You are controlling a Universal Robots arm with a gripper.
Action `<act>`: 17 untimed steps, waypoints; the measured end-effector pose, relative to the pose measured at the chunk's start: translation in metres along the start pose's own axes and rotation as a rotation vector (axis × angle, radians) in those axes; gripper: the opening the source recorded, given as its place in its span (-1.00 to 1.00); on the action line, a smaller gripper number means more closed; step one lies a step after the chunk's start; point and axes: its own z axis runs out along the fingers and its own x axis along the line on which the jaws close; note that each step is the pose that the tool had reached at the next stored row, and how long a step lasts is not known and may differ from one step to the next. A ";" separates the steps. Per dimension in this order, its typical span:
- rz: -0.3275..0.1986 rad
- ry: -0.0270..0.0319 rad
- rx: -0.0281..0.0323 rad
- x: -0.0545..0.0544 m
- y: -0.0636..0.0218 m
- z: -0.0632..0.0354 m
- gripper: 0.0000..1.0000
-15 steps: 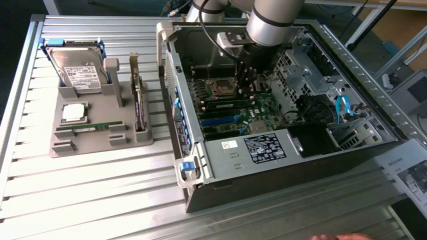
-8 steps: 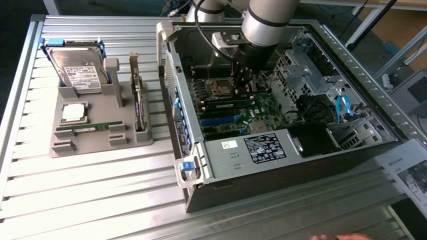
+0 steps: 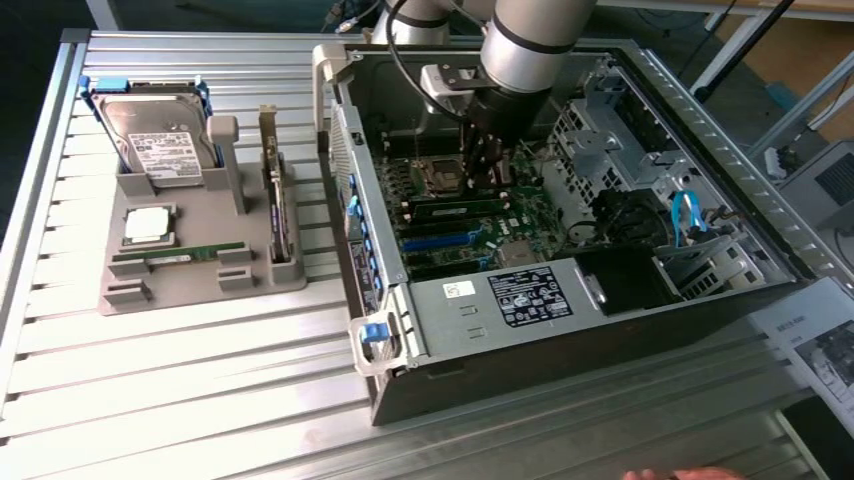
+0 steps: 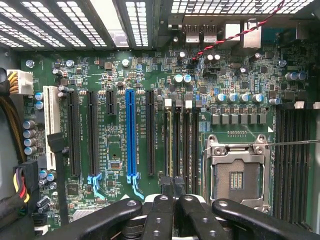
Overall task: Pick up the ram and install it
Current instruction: 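Press down the ram until it locks into place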
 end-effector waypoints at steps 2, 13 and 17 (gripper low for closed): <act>0.000 0.0000 0.0000 0.000 0.0000 0.0003 -0.80; 0.000 0.0000 0.0015 0.000 0.0002 0.0115 -0.80; 0.000 0.0000 0.0014 0.000 0.0003 0.0140 -0.80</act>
